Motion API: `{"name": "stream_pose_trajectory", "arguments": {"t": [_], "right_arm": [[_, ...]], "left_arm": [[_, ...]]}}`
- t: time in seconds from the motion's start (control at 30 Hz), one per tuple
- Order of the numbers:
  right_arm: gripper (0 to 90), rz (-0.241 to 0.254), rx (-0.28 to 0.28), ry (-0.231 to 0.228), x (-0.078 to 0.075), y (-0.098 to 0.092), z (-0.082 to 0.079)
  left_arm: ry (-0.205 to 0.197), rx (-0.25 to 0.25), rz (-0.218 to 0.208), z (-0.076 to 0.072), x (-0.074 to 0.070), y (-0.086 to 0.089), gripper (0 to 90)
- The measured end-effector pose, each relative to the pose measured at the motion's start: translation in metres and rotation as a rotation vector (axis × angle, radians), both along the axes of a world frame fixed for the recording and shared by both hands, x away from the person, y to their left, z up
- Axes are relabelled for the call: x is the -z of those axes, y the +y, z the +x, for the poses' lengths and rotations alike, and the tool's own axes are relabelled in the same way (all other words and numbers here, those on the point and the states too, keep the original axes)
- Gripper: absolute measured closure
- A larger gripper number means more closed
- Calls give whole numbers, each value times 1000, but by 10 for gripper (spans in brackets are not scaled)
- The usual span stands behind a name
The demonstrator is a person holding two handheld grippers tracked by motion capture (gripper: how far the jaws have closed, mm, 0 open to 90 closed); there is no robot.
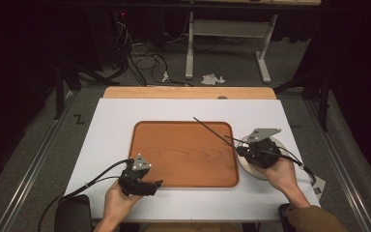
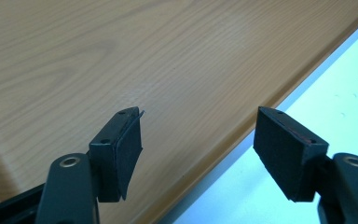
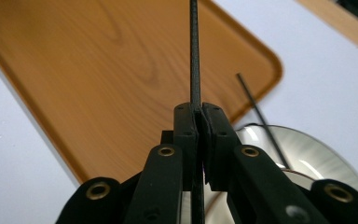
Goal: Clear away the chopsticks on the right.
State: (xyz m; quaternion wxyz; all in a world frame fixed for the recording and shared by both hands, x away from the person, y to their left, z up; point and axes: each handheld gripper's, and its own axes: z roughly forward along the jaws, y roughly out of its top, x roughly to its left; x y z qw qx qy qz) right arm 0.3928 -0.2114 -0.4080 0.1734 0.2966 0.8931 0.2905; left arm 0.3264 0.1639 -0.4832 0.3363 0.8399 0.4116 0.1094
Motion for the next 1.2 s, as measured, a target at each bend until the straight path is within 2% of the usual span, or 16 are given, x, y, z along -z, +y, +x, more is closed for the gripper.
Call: {"name": "stream_pose_trajectory", "arguments": {"t": [0.2, 0.27, 0.33, 0.4, 0.43, 0.7, 0.8, 1.0, 1.03, 1.2], "right_arm": [[860, -61, -4, 44, 23, 19, 0], [860, -65, -6, 49, 27, 21, 1], [859, -103, -8, 72, 39, 29, 3], [858, -115, -7, 79, 43, 32, 3], [858, -135, -6, 92, 50, 36, 4], [853, -186, -14, 147, 71, 46, 7], [840, -189, -20, 171, 75, 48, 8], [822, -182, -4, 171, 75, 46, 10], [838, -186, 21, 171, 75, 45, 11], [839, -199, 53, 162, 75, 43, 11]], "left_arm": [[0, 1, 1, 0, 0, 0, 321], [1, 1, 0, 0, 0, 0, 321], [0, 2, 1, 0, 0, 0, 321], [-1, 2, 1, 0, 0, 0, 321], [-2, 1, 1, -1, 0, 0, 321], [1, 3, -1, -1, 0, 0, 322], [-2, 1, 0, -1, 0, 0, 321], [-2, 2, 0, -1, 0, 0, 321], [-3, 1, 0, -1, 0, 0, 321], [-2, 2, -1, -1, 0, 0, 321]]}}
